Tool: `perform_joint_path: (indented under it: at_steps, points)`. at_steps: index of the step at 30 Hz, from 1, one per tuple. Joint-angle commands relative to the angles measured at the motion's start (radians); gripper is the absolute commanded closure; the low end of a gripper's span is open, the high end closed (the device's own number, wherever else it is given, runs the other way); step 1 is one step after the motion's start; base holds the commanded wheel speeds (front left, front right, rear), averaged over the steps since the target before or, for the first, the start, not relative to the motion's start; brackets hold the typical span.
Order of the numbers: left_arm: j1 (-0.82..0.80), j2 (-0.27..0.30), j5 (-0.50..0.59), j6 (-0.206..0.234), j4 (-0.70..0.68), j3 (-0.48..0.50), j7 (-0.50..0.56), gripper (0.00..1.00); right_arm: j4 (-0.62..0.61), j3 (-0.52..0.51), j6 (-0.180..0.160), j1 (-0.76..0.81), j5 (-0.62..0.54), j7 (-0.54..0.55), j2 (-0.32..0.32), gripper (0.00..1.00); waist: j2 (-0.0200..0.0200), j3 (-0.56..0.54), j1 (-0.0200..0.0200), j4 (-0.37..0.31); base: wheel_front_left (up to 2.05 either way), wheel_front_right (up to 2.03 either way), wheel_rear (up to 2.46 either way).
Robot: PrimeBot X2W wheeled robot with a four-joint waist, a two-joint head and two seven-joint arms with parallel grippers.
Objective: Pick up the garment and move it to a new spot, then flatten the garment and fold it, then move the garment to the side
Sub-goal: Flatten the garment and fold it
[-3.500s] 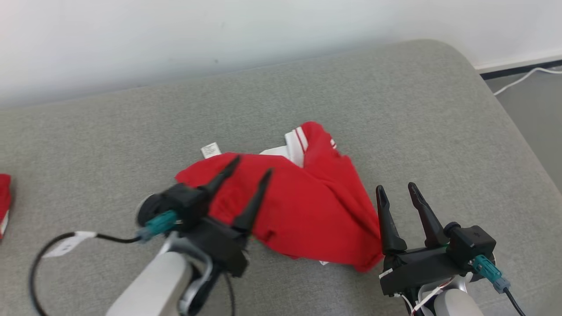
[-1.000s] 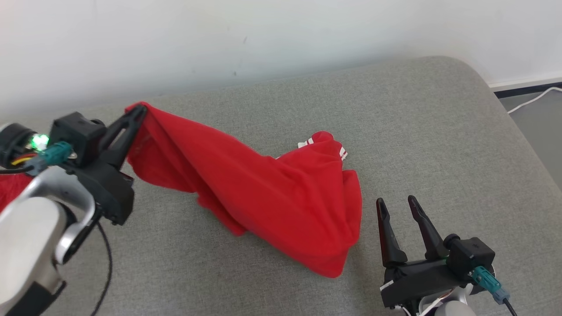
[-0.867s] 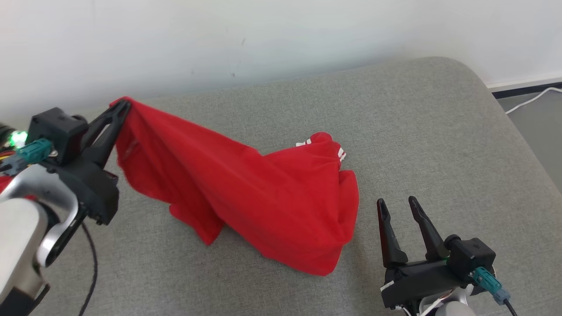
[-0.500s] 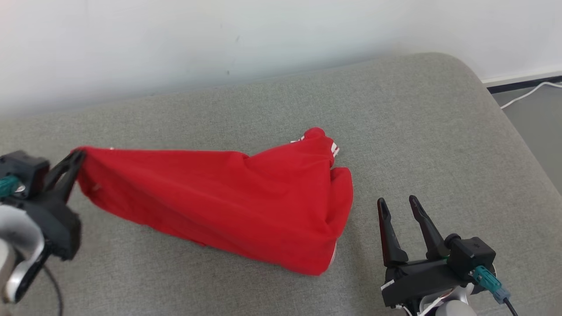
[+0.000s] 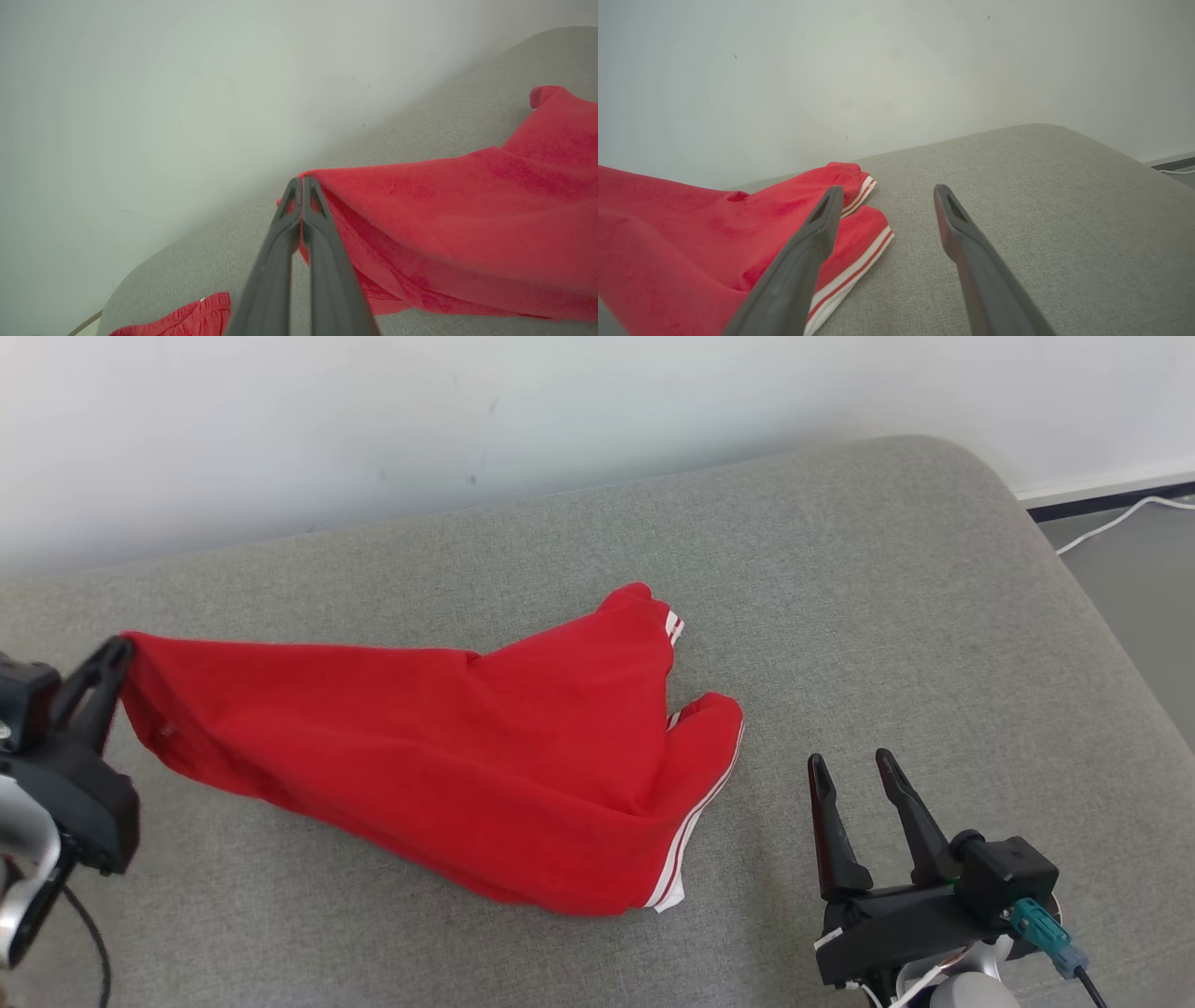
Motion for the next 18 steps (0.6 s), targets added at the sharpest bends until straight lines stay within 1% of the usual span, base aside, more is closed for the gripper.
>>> perform_joint_path:
  at_steps: [1, 3, 4, 5, 9, 12, 15, 16, 18]
  points:
    - [0.009, -0.016, -0.004, -0.002, 0.023, -0.007, -0.020, 1.00, 0.001, 0.003, 0.000, -0.004, -0.007, -0.001, -0.003, 0.00, 0.0000, 0.000, 0.0000, 0.001, 0.00, 0.00, 0.00]
    - [0.021, -0.033, -0.010, -0.003, 0.058, -0.013, -0.034, 1.00, 0.004, 0.007, 0.000, -0.007, -0.004, -0.001, -0.003, 0.00, 0.0000, 0.000, 0.0000, 0.001, 0.00, 0.00, 0.00]
    - [0.024, -0.041, -0.010, 0.000, 0.072, -0.015, -0.046, 0.84, 0.004, 0.008, 0.000, -0.008, -0.003, -0.001, -0.003, 0.00, 0.0000, 0.000, 0.0000, 0.000, 0.00, 0.00, 0.00]
    - [0.027, -0.052, -0.014, 0.003, 0.084, -0.013, -0.060, 0.00, 0.005, 0.008, 0.000, -0.008, -0.002, -0.001, -0.003, 0.00, 0.0000, -0.001, 0.0000, 0.000, 0.00, 0.00, 0.00]
    - [0.059, -0.072, -0.036, 0.008, 0.117, -0.007, -0.100, 0.00, 0.006, 0.002, 0.000, -0.001, -0.003, -0.001, -0.003, 0.00, 0.0000, -0.006, 0.0000, 0.005, 0.00, 0.00, 0.00]
    - [0.096, -0.090, -0.058, 0.021, 0.114, 0.001, -0.132, 0.00, 0.005, -0.003, 0.000, 0.007, -0.004, -0.001, -0.003, 0.00, 0.0000, -0.009, 0.0000, 0.014, 0.00, 0.00, 0.00]
    - [0.140, -0.102, -0.073, 0.042, 0.093, 0.011, -0.161, 0.00, 0.007, -0.009, 0.000, 0.012, -0.008, 0.001, -0.003, 0.00, 0.0000, -0.013, 0.0000, 0.027, 0.00, 0.00, 0.00]
    - [0.140, -0.102, -0.073, 0.042, 0.093, 0.011, -0.161, 0.00, 0.007, -0.009, 0.000, 0.012, -0.008, 0.001, -0.003, 0.00, 0.0000, -0.013, 0.0000, 0.027, 0.00, 0.00, 0.00]
    - [0.170, -0.117, -0.086, 0.065, 0.067, 0.028, -0.198, 0.00, 0.004, -0.014, 0.000, 0.015, -0.010, 0.002, -0.003, 0.00, 0.0000, -0.014, 0.0000, 0.037, 0.00, 0.00, 0.00]
